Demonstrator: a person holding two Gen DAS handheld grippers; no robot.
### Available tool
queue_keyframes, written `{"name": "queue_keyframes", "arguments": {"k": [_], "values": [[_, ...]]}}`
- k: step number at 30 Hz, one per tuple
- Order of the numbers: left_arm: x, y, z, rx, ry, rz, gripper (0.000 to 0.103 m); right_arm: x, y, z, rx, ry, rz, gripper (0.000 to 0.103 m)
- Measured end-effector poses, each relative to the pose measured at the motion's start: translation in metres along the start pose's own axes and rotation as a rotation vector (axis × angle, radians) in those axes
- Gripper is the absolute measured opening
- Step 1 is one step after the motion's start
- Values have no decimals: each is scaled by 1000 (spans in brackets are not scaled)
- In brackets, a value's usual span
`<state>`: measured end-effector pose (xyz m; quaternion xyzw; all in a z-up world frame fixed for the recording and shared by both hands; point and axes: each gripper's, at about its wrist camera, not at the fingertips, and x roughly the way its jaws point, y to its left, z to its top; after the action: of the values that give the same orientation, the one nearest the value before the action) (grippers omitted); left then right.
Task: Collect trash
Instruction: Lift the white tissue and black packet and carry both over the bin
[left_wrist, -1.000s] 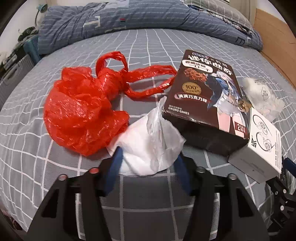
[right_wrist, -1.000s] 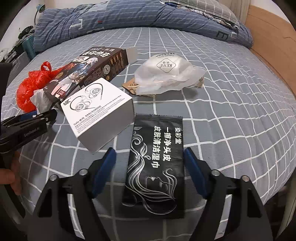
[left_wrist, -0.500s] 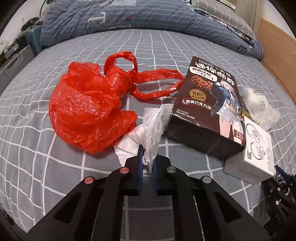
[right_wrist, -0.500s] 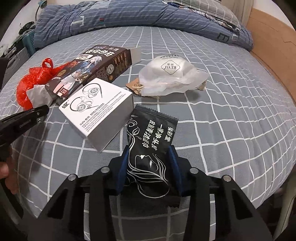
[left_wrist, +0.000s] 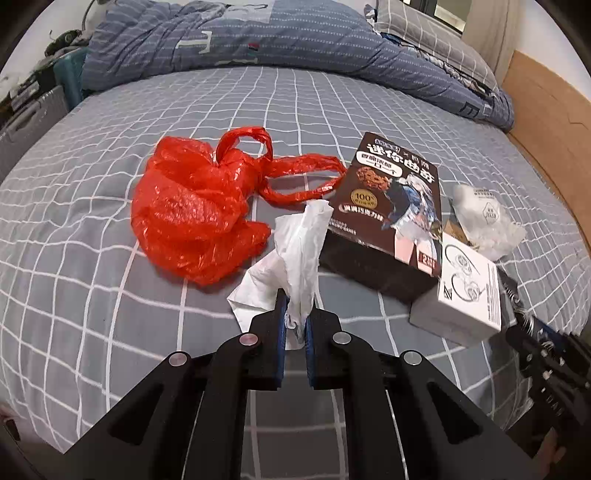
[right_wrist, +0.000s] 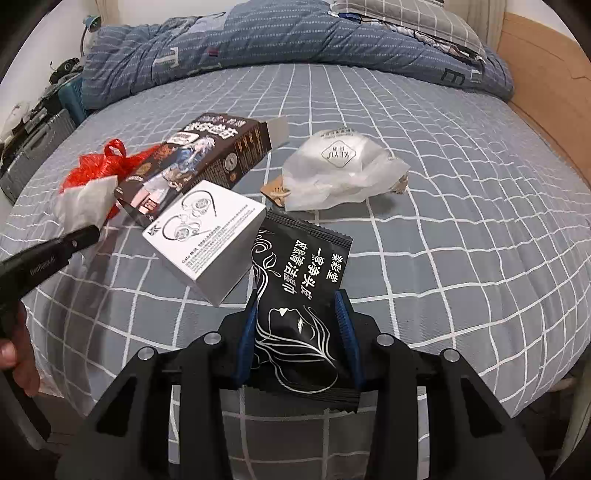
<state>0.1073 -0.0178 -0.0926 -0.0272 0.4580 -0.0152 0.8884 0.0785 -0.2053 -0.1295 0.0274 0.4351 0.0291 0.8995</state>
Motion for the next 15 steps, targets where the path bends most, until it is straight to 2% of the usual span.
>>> {"name": "queue_keyframes", "arguments": {"k": [7,15], "values": [[-10,-9,-17,-18,-8,38,8,-10,-6,0,13,-19,19,38],[-24,-13,-25,-31,-23,44,8,-22,-8,-4,10,-38,24,38]]}}
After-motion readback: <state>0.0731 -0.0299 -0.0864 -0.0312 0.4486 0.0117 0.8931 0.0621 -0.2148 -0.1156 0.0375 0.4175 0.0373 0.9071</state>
